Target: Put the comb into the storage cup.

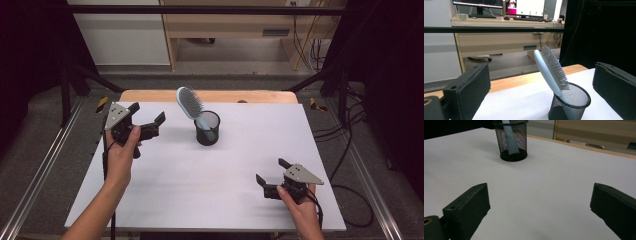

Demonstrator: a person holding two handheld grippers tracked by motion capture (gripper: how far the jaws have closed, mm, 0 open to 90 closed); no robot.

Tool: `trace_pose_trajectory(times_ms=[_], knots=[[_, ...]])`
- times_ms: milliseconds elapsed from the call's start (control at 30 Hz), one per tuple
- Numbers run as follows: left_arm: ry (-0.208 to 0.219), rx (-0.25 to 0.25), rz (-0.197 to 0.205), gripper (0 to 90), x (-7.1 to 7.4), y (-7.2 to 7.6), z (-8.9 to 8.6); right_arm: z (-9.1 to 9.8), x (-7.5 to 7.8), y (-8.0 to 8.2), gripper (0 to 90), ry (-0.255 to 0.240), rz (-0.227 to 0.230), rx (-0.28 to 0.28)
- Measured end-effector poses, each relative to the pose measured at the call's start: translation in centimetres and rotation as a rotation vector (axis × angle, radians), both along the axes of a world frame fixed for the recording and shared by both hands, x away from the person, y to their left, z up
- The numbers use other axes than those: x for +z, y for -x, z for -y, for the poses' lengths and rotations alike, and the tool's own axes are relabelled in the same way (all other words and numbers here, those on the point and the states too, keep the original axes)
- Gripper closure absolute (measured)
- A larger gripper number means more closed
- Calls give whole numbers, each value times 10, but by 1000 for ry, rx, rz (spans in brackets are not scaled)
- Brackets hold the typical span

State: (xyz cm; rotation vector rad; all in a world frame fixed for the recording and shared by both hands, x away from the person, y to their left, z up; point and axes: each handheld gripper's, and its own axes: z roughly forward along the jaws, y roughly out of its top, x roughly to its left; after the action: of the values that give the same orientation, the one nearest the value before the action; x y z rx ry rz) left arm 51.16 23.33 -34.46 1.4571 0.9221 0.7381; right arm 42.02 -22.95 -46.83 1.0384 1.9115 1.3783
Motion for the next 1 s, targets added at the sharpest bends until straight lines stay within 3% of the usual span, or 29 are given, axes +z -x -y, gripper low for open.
trace_pose_trajectory(times_ms=[700, 1000], knots=[[7, 21, 17, 14, 2, 14, -29, -1, 1, 1, 28, -3, 10, 3], [-5, 30, 20, 14, -8, 23, -43, 0, 1, 1, 28, 0, 14, 8]])
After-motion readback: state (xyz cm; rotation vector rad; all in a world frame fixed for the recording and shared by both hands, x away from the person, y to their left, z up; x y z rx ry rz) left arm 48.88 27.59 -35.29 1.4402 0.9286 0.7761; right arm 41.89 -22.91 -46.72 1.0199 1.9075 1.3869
